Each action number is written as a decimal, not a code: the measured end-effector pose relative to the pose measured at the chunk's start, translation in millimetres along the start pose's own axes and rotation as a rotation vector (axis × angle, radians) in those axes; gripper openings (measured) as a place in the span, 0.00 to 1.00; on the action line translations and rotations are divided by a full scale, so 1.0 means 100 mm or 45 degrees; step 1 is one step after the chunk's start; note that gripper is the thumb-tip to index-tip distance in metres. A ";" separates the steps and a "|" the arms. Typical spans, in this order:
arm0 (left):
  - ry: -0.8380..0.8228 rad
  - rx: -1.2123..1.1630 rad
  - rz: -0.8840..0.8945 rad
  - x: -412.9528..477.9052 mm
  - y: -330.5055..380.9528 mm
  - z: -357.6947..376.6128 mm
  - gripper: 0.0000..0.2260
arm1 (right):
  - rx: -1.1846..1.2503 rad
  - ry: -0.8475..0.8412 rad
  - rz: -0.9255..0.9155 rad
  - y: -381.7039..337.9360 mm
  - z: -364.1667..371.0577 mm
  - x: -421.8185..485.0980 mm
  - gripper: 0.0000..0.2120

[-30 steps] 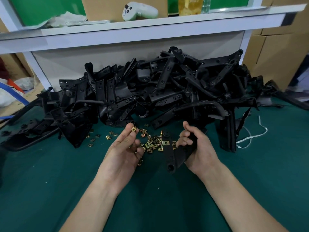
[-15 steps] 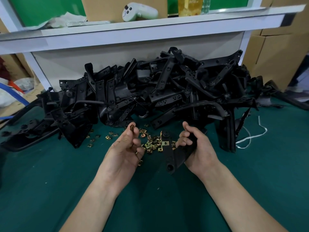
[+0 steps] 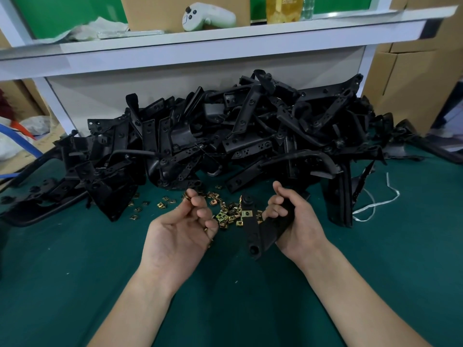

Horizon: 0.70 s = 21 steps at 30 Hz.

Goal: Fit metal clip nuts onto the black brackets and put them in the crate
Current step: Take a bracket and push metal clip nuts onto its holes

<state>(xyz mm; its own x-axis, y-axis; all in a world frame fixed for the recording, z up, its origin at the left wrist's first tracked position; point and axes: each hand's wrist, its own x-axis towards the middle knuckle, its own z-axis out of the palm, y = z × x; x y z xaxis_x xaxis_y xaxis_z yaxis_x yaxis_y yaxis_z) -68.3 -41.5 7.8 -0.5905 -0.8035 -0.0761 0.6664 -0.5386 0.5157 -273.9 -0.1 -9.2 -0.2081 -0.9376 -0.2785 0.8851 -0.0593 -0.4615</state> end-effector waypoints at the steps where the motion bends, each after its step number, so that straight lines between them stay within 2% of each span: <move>1: -0.004 -0.001 -0.009 0.00 0.00 0.00 0.12 | -0.005 0.000 -0.003 0.00 0.00 0.00 0.07; 7: 0.062 0.102 0.009 0.00 -0.01 0.03 0.09 | 0.012 -0.004 -0.005 0.00 0.00 0.00 0.08; 10: 0.120 0.424 0.084 0.01 -0.03 0.05 0.07 | 0.036 -0.008 -0.014 -0.01 0.00 -0.01 0.11; 13: 0.164 0.688 0.123 0.01 -0.07 0.08 0.07 | 0.081 0.002 -0.050 -0.02 -0.01 -0.01 0.07; 17: 0.120 0.973 0.114 -0.05 -0.15 0.12 0.08 | 0.154 0.048 -0.136 -0.05 -0.02 0.00 0.05; 21: 0.059 1.083 0.051 -0.09 -0.24 0.17 0.09 | 0.190 0.073 -0.190 -0.06 -0.01 0.00 0.05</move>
<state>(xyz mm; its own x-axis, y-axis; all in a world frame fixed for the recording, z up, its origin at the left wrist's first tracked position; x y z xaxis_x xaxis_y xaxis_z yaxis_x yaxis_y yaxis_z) -86.7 -17.0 10.9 -0.5422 -0.8374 -0.0694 0.1063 -0.1503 0.9829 -279.6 0.8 -7.5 -0.3608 -0.8939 -0.2659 0.8938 -0.2501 -0.3722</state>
